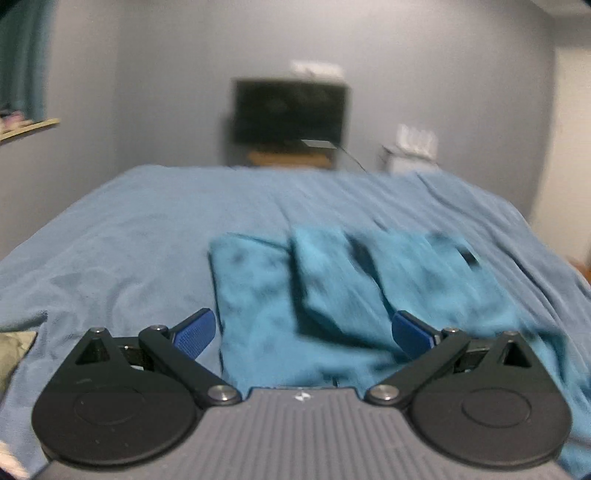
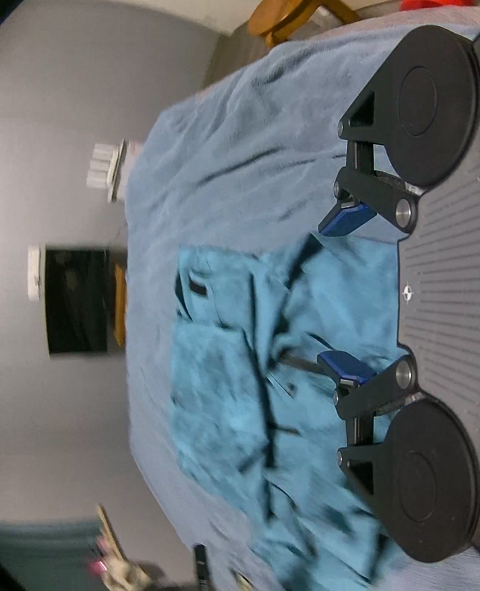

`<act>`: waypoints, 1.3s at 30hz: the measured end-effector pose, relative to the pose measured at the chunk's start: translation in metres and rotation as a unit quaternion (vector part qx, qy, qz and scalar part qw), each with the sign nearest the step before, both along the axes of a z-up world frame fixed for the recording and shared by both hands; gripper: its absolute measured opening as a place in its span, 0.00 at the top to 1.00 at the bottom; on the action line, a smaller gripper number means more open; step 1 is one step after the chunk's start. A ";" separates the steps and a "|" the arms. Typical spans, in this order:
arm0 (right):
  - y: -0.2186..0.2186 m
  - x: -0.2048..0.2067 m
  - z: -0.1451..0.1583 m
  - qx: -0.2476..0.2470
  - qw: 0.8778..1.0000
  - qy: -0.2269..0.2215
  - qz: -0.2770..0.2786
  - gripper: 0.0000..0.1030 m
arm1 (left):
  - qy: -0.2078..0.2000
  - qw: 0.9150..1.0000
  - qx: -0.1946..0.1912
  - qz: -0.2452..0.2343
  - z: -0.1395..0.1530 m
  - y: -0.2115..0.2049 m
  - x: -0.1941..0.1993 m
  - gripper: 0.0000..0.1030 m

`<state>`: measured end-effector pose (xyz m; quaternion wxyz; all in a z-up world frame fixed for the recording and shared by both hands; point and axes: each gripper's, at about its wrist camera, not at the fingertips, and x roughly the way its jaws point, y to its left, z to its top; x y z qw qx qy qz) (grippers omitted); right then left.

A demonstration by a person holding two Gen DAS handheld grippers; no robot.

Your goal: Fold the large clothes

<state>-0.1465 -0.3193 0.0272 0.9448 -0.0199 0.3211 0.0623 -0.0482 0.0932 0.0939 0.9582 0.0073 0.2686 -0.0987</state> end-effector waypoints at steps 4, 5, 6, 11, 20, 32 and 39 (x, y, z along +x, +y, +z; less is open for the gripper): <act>-0.002 -0.024 -0.002 -0.070 0.992 0.019 0.103 0.30 | 0.015 0.997 0.061 -0.047 0.017 0.008 -0.047 0.00; -0.003 -0.030 -0.003 -0.080 0.989 0.025 0.125 0.30 | 0.020 0.996 0.068 -0.057 0.016 0.011 -0.056 0.00; -0.003 -0.035 -0.003 -0.085 0.985 0.029 0.144 0.30 | 0.029 0.994 0.072 -0.070 0.016 0.015 -0.068 0.00; 0.011 -0.058 -0.009 -0.133 0.959 0.037 0.248 0.30 | 0.050 0.982 0.086 -0.163 0.000 0.023 -0.123 0.00; 0.037 -0.044 -0.019 -0.185 0.932 0.020 0.311 0.27 | 0.091 0.946 0.206 -0.235 -0.044 0.000 -0.150 0.01; 0.053 0.001 -0.033 -0.156 0.911 0.065 0.376 0.26 | 0.108 0.930 0.198 -0.290 -0.050 -0.003 -0.115 0.06; 0.036 0.012 -0.031 -0.100 0.927 0.060 0.357 0.58 | 0.099 0.941 0.173 -0.274 -0.047 0.007 -0.106 0.51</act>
